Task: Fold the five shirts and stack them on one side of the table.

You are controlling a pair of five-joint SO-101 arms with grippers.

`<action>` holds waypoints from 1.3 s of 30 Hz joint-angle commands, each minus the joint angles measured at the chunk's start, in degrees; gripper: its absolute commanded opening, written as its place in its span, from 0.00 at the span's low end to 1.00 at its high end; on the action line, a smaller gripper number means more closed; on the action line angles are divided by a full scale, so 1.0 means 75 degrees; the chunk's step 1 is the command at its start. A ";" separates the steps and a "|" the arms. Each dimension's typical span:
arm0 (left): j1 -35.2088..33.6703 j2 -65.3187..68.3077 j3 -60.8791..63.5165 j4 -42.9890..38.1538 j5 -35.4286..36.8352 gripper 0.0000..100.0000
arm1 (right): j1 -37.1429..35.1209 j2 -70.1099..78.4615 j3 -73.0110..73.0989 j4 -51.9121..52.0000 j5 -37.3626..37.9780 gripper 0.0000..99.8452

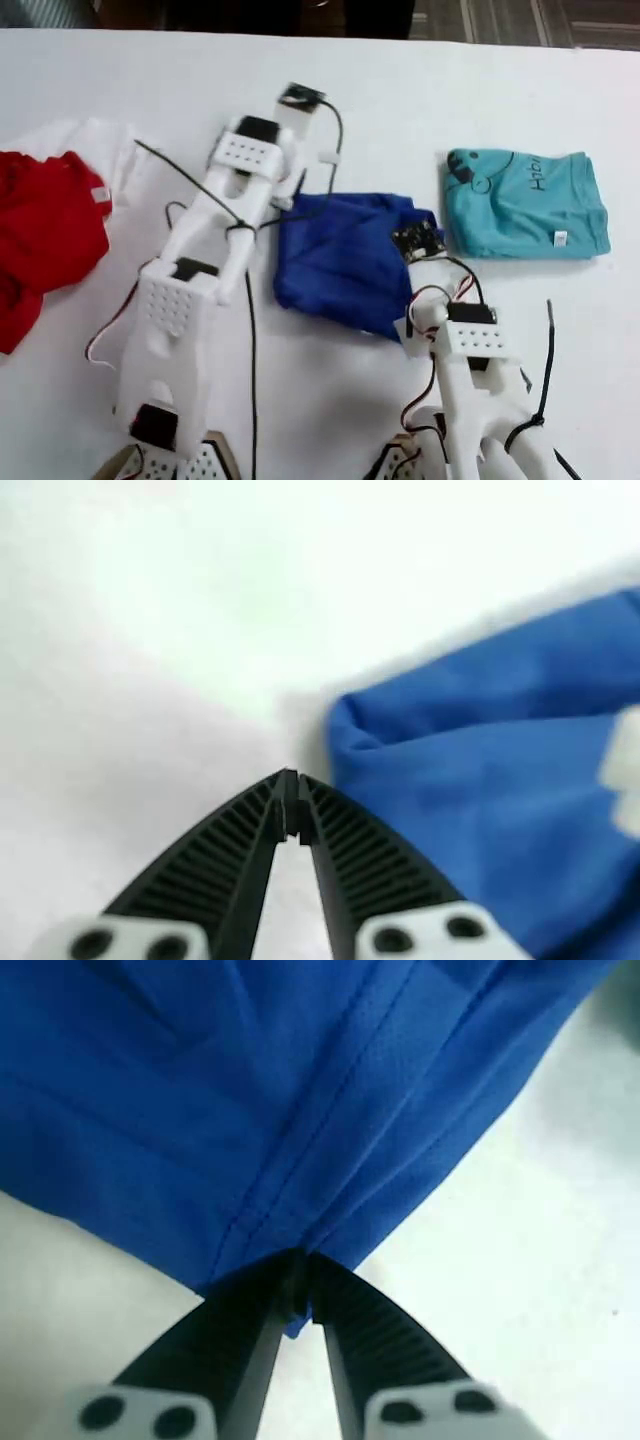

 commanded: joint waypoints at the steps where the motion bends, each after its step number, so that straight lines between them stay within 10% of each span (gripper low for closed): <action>1: -0.0164 -0.0094 -0.0311 -0.0094 -0.0082 0.03 | 0.0100 -0.0229 -0.0023 -0.0100 -0.0035 0.02; 12: 0.0656 -0.0234 -0.2655 0.1852 -0.0070 0.03 | 0.0229 -0.0299 -0.1160 0.0416 -0.0387 0.02; 23: 0.1524 0.1172 -0.2772 0.1418 -0.0070 0.03 | 0.0229 -0.0229 -0.1207 0.0393 -0.0586 0.02; 39: -0.0293 0.1958 -0.2772 0.0985 -0.0082 0.03 | 0.0170 -0.0217 -0.0281 -0.0440 -0.0527 0.02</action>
